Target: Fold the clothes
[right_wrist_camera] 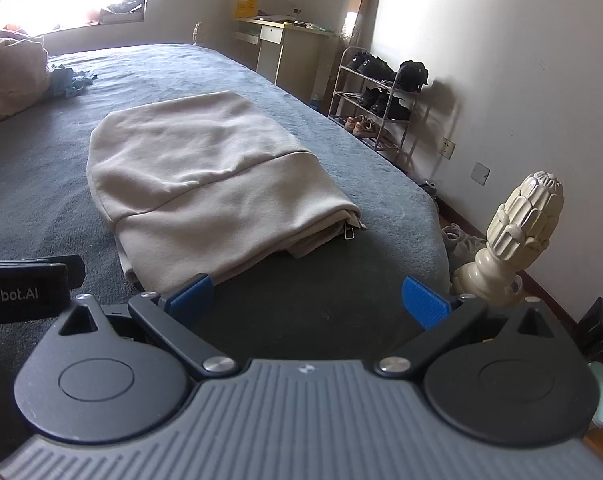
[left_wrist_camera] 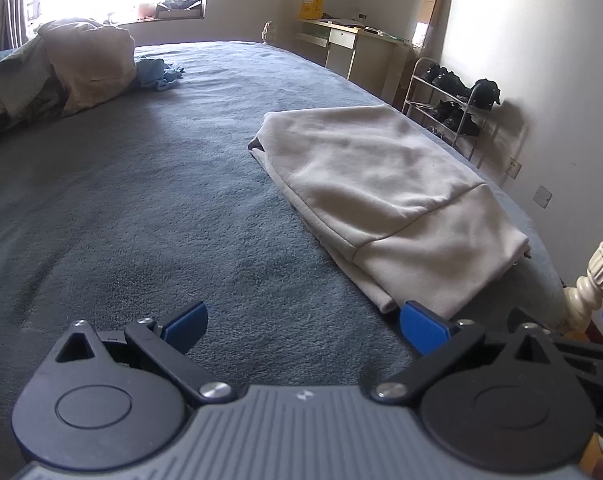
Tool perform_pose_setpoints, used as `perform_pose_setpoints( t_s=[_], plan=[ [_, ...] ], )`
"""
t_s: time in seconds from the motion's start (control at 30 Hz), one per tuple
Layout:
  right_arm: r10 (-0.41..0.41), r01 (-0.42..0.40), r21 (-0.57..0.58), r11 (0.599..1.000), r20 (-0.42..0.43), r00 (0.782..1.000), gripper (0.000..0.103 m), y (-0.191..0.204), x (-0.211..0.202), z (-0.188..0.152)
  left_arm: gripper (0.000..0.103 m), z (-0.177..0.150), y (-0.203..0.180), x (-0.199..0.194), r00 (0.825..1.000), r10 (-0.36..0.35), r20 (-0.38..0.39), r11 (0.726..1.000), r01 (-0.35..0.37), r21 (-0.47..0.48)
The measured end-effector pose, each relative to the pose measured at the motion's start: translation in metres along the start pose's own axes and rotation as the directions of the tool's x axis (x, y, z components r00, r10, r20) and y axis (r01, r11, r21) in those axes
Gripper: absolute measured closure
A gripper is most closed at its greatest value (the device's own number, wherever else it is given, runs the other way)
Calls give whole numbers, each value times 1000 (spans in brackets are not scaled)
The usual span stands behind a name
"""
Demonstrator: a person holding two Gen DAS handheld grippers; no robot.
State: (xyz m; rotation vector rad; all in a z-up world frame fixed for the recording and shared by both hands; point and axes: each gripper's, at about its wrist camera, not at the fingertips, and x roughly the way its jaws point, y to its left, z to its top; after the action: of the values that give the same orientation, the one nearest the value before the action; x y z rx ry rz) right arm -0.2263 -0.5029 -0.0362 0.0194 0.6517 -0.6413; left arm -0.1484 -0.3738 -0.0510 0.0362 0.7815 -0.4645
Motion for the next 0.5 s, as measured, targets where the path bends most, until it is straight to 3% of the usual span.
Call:
perform_pose_setpoints(
  t_s=[0.5],
  plan=[
    [-10,10,7,1000,-5,1000,1,2,-1,-2,0,0,-1,0,1000,4,-1,1000,-4,1]
  ],
)
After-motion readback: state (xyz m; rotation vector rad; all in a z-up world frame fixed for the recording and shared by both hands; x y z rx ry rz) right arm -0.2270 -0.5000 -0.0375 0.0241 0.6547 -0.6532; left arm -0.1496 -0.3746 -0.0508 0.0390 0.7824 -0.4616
